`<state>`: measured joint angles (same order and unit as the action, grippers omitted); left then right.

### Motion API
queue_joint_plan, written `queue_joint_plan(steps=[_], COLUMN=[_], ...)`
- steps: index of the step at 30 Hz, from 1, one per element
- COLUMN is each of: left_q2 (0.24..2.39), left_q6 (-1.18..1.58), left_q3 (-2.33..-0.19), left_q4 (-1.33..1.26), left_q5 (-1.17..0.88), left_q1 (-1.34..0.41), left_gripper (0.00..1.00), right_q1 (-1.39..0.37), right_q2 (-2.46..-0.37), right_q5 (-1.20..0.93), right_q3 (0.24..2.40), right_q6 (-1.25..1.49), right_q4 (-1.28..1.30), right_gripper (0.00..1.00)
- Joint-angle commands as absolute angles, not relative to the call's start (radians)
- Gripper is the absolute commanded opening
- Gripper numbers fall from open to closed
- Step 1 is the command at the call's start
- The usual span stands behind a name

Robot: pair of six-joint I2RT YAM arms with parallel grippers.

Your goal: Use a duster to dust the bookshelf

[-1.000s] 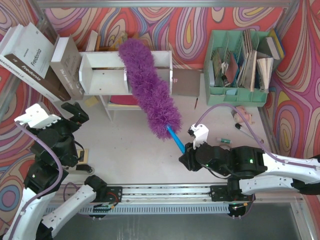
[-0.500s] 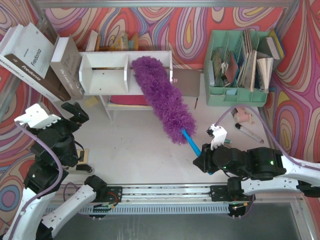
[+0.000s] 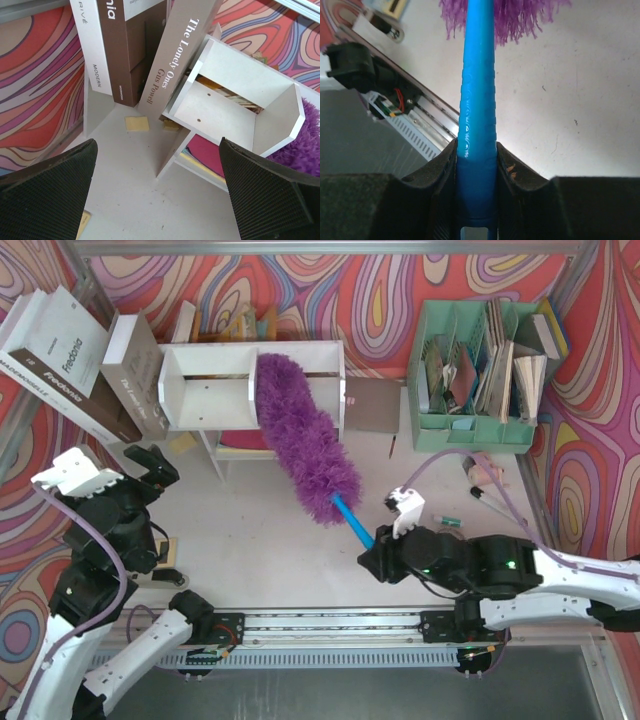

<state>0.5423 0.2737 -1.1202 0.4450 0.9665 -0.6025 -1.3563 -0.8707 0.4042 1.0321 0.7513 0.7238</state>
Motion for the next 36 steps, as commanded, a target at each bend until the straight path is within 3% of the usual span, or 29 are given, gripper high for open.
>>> queue_joint_plan(steps=[1,11,20,28,32,36], left_q2=[0.529,0.527,0.535,0.546,0.539,0.538], left_q6=[0.282,0.294,0.307,0.280,0.231,0.187], left_q3=[-1.096,-1.085,-1.076,-1.074,-1.048,-1.031], left_q4=[0.449,0.452,0.453,0.485,0.499,0.528], left_q5=[0.976,0.977,0.961,0.900,0.851,0.771], left_q1=[-0.604,-0.604,-0.605,-0.604,-0.604,-0.604], left_gripper=[0.99,0.99,0.99,0.99,0.98,0.98], right_q1=[-1.359,-1.360,-1.359,-1.359,-1.360,-1.360], right_q2=[-0.732,-0.751,-0.833,-0.910,-0.857,-0.781], right_q5=[0.521,0.620,0.459,0.376,0.401,0.533], right_q3=[1.018,1.082,0.961,0.977,0.953,0.972], right_q6=[0.730,0.855,0.793,0.635,0.628,0.766], right_q4=[0.654,0.901,0.696,0.564,0.585,0.771], right_gripper=[0.00,0.00,0.00,0.00,0.00,0.00])
